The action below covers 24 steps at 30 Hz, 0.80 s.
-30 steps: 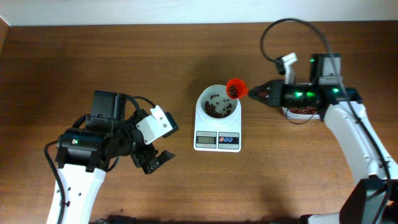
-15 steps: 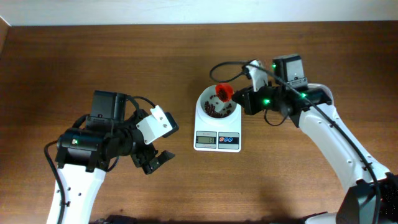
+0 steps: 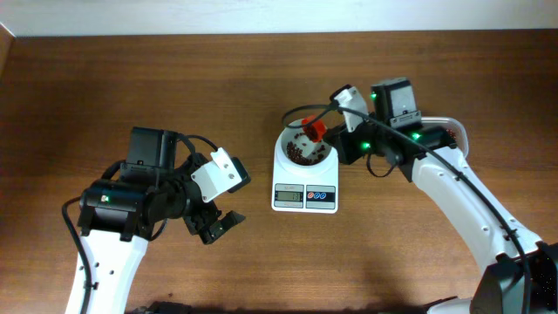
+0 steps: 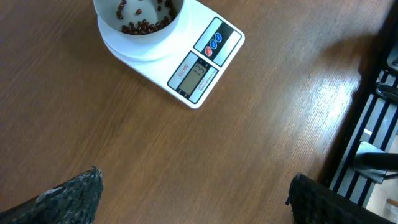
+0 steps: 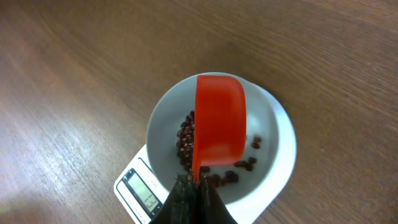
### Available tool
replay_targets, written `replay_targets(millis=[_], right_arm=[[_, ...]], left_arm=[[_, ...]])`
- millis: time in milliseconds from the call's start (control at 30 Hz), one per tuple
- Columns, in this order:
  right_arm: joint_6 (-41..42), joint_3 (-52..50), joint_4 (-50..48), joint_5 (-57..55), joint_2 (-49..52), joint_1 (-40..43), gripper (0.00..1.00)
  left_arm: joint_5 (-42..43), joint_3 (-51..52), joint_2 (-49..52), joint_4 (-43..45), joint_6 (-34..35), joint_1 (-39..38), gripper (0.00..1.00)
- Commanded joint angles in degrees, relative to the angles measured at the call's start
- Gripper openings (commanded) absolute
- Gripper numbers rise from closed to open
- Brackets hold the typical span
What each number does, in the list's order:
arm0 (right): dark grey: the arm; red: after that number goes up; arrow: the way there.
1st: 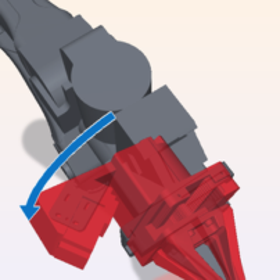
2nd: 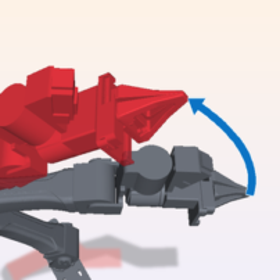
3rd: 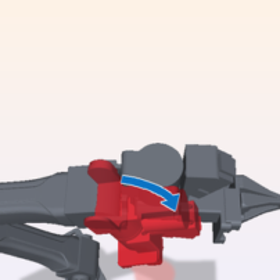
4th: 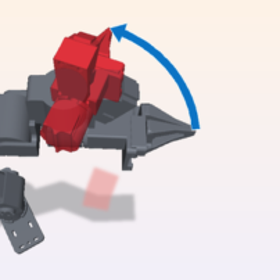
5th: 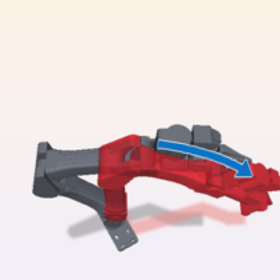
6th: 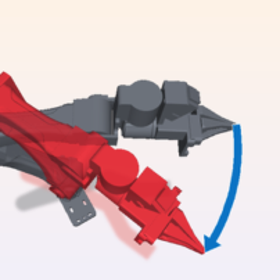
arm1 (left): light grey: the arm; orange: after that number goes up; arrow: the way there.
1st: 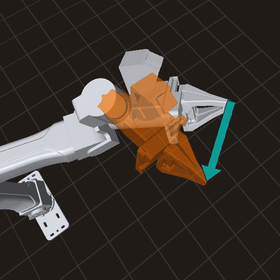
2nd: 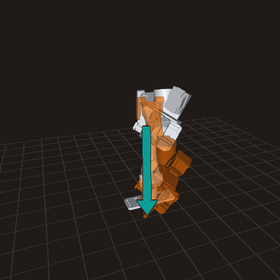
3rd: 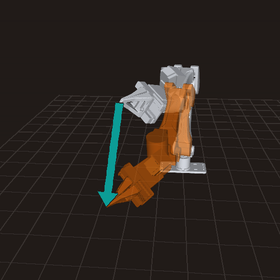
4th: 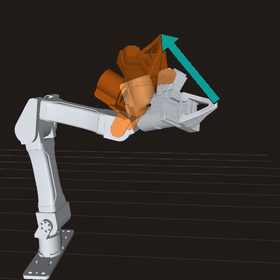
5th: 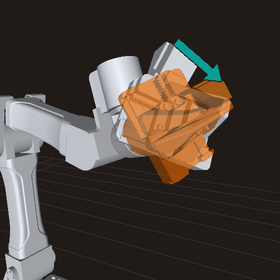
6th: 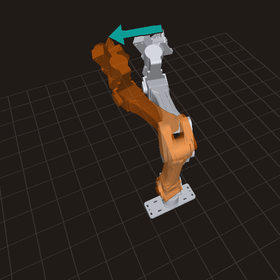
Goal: Scoop and weigh 50g on scale
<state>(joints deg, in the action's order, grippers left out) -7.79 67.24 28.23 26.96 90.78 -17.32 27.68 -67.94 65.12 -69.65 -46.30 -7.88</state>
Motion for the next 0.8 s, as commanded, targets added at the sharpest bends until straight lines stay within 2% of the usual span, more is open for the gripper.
replay_targets(millis=[0, 100, 767], right_arm=[[-1.2, 0.4, -0.2, -6.0, -1.6, -2.5, 0.04], [-1.3, 0.4, -0.2, -9.7, -1.6, -3.7, 0.04], [-1.4, 0.4, -0.2, -9.7, -1.6, -4.2, 0.04]], left_arm=[[1.0, -1.2, -0.5, -0.1, -1.0, 0.3, 0.99], [1.0, -1.2, -0.5, -0.1, -1.0, 0.3, 0.99], [1.0, -1.2, -0.5, -0.1, -1.0, 0.3, 0.99]])
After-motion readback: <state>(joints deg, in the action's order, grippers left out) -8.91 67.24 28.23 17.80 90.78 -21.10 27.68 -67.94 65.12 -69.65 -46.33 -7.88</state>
